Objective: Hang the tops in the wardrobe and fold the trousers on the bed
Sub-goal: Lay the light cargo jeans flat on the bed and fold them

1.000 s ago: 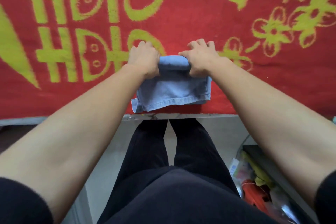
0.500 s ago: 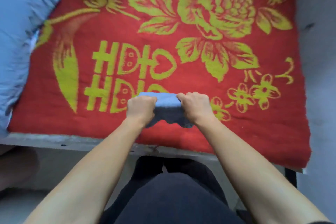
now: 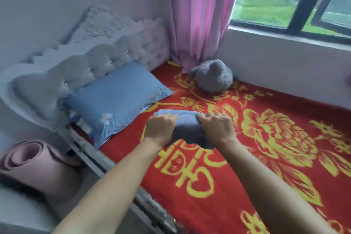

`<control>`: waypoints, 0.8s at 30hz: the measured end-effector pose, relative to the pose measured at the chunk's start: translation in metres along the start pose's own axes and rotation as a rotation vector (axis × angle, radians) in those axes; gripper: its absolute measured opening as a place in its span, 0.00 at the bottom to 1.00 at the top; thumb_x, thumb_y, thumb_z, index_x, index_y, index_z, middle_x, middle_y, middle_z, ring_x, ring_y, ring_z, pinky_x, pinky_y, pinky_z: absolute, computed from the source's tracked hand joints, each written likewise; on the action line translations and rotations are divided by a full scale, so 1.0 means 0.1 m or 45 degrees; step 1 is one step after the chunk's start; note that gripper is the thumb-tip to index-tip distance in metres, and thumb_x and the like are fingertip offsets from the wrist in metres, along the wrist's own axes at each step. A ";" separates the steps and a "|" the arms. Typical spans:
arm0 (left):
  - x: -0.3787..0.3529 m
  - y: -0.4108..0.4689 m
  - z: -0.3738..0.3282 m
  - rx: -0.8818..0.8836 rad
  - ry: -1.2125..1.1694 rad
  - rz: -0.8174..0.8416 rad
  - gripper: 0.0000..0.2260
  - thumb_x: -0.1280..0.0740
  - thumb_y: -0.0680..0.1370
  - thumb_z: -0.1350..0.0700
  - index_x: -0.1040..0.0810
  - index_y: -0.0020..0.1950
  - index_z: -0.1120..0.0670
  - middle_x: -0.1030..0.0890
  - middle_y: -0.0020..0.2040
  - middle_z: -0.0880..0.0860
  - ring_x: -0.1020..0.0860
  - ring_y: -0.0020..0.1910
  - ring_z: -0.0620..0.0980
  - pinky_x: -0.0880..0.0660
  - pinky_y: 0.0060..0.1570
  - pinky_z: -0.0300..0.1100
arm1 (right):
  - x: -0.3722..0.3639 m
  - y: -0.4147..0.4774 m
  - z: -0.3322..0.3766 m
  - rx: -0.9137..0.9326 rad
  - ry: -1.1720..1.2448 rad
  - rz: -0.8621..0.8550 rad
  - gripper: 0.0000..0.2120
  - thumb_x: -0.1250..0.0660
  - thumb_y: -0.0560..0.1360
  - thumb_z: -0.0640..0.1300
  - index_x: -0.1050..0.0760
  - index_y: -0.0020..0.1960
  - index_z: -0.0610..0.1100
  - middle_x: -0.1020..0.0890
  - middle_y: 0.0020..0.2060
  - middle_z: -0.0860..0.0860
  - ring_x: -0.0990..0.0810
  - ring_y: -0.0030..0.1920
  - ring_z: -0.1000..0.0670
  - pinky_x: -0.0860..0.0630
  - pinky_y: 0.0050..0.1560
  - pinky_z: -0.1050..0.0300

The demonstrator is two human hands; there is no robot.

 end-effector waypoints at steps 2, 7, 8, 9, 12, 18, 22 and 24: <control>0.17 -0.30 0.24 0.064 0.025 -0.040 0.24 0.44 0.81 0.55 0.37 0.76 0.42 0.20 0.60 0.48 0.20 0.56 0.53 0.25 0.46 0.44 | 0.15 0.01 0.30 0.131 0.014 -0.069 0.28 0.27 0.69 0.52 0.31 0.66 0.55 0.20 0.51 0.52 0.20 0.52 0.47 0.26 0.50 0.53; 0.62 -1.19 1.03 0.370 0.117 -0.025 0.19 0.44 0.80 0.54 0.31 0.72 0.44 0.20 0.61 0.49 0.21 0.59 0.55 0.23 0.52 0.47 | 0.63 0.02 1.33 0.450 0.135 -0.209 0.22 0.35 0.77 0.48 0.33 0.70 0.55 0.20 0.56 0.52 0.22 0.57 0.47 0.27 0.55 0.52; 0.74 -1.38 1.20 0.433 0.149 -0.022 0.18 0.43 0.80 0.53 0.29 0.69 0.45 0.20 0.61 0.49 0.22 0.59 0.55 0.23 0.52 0.47 | 0.76 0.00 1.57 0.510 0.155 -0.221 0.22 0.36 0.77 0.47 0.33 0.70 0.55 0.20 0.57 0.52 0.22 0.59 0.47 0.27 0.56 0.52; 0.86 -1.58 1.37 0.490 0.182 -0.020 0.17 0.41 0.79 0.53 0.28 0.68 0.45 0.20 0.61 0.49 0.22 0.59 0.54 0.23 0.52 0.47 | 0.89 -0.02 1.81 0.567 0.171 -0.233 0.22 0.36 0.77 0.47 0.33 0.70 0.55 0.20 0.58 0.51 0.22 0.59 0.46 0.26 0.56 0.52; 1.31 -2.18 1.90 0.635 0.282 -0.044 0.17 0.40 0.79 0.53 0.26 0.67 0.45 0.18 0.59 0.49 0.20 0.57 0.54 0.23 0.52 0.47 | 1.37 -0.11 2.56 0.722 0.195 -0.296 0.23 0.35 0.76 0.45 0.34 0.70 0.55 0.20 0.55 0.51 0.21 0.56 0.46 0.25 0.52 0.53; 2.27 -3.44 3.02 0.900 0.481 -0.165 0.17 0.37 0.77 0.56 0.23 0.64 0.47 0.16 0.50 0.51 0.17 0.46 0.57 0.24 0.41 0.47 | 2.60 -0.41 4.10 0.952 0.230 -0.526 0.22 0.35 0.75 0.45 0.32 0.68 0.54 0.19 0.55 0.51 0.21 0.56 0.46 0.25 0.51 0.53; 2.93 -4.36 3.84 0.997 0.624 -0.248 0.15 0.32 0.75 0.56 0.21 0.62 0.48 0.16 0.46 0.51 0.17 0.43 0.56 0.24 0.37 0.47 | 3.47 -0.69 5.25 1.073 0.244 -0.720 0.20 0.34 0.75 0.46 0.31 0.66 0.53 0.19 0.54 0.51 0.20 0.55 0.46 0.25 0.49 0.53; 3.30 -4.82 4.26 1.073 0.743 -0.231 0.13 0.31 0.73 0.56 0.19 0.56 0.48 0.17 0.41 0.50 0.17 0.38 0.54 0.26 0.32 0.45 | 3.91 -0.85 5.83 1.136 0.263 -0.795 0.19 0.35 0.75 0.46 0.31 0.65 0.52 0.19 0.53 0.50 0.20 0.53 0.45 0.25 0.48 0.52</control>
Point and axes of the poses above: each hand's wrist, its own y-axis towards the middle knuckle, its own x-axis out of the back of the hand, z = x × y, the point moved 5 cm from there along y, towards the middle knuckle
